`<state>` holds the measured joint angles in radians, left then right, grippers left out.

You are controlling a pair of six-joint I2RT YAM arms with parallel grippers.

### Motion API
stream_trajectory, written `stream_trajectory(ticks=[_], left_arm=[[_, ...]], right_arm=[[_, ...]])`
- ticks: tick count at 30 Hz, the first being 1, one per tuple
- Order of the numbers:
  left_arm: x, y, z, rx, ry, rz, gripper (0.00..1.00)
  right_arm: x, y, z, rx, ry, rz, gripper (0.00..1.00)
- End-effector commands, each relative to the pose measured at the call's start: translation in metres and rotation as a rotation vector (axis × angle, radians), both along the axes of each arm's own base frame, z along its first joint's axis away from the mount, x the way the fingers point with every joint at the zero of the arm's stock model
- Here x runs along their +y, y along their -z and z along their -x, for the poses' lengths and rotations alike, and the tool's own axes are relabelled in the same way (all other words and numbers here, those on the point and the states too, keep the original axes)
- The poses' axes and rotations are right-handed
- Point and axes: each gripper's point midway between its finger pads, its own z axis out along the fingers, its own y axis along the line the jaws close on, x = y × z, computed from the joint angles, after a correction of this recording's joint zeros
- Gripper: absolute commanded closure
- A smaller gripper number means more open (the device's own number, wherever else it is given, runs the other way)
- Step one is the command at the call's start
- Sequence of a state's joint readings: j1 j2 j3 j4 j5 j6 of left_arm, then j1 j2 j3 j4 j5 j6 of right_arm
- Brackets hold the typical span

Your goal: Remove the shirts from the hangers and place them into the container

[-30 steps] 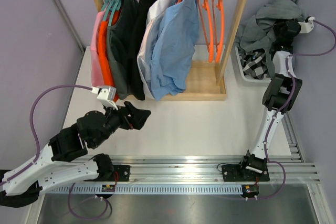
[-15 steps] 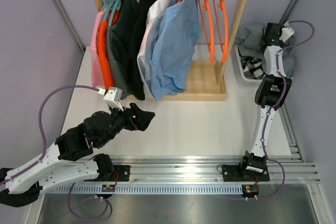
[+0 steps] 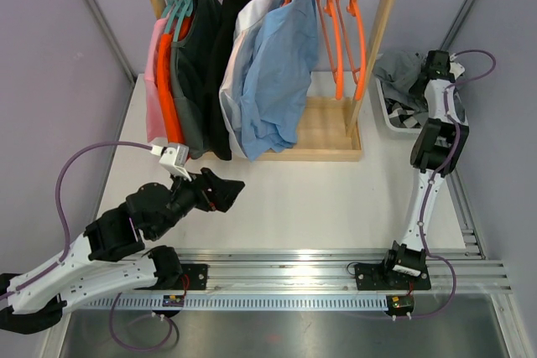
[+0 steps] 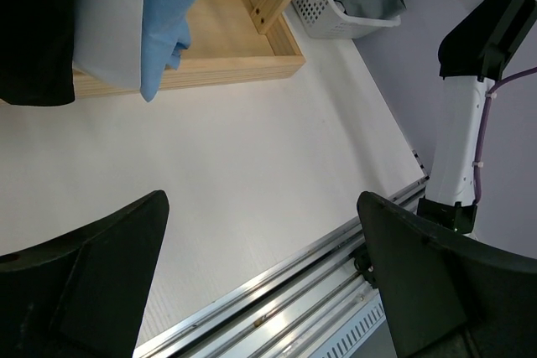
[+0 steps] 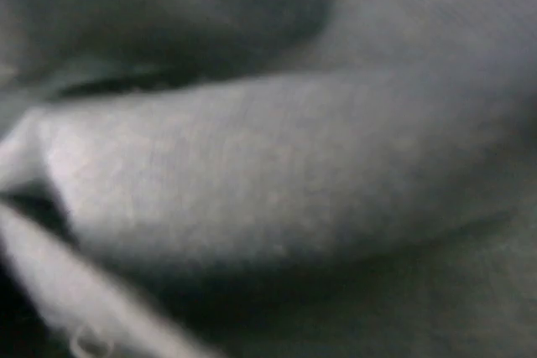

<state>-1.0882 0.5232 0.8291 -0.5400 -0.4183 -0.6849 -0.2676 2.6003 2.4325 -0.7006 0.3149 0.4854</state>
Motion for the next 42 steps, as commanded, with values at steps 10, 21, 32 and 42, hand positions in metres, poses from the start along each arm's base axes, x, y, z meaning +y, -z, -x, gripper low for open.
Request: stream_trajectory(ticks=[10, 21, 32, 42], left_arm=[[0.002, -0.035, -0.004, -0.103, -0.005, 0.051, 0.01], [0.005, -0.054, -0.004, -0.177, 0.008, 0.07, 0.01], [0.0, -0.049, -0.005, -0.178, 0.013, 0.07, 0.01], [0.007, -0.05, -0.002, -0.179, 0.007, 0.079, 0.01]], right_arm=[[0.098, -0.262, 0.044, -0.615, -0.309, 0.01, 0.01], [0.253, -0.458, 0.217, -1.042, -0.688, 0.212, 0.01], [0.4, -0.475, 0.315, -1.092, -1.261, -0.075, 0.0], [0.493, -0.446, 0.291, -0.906, -1.3, -0.023, 0.01]])
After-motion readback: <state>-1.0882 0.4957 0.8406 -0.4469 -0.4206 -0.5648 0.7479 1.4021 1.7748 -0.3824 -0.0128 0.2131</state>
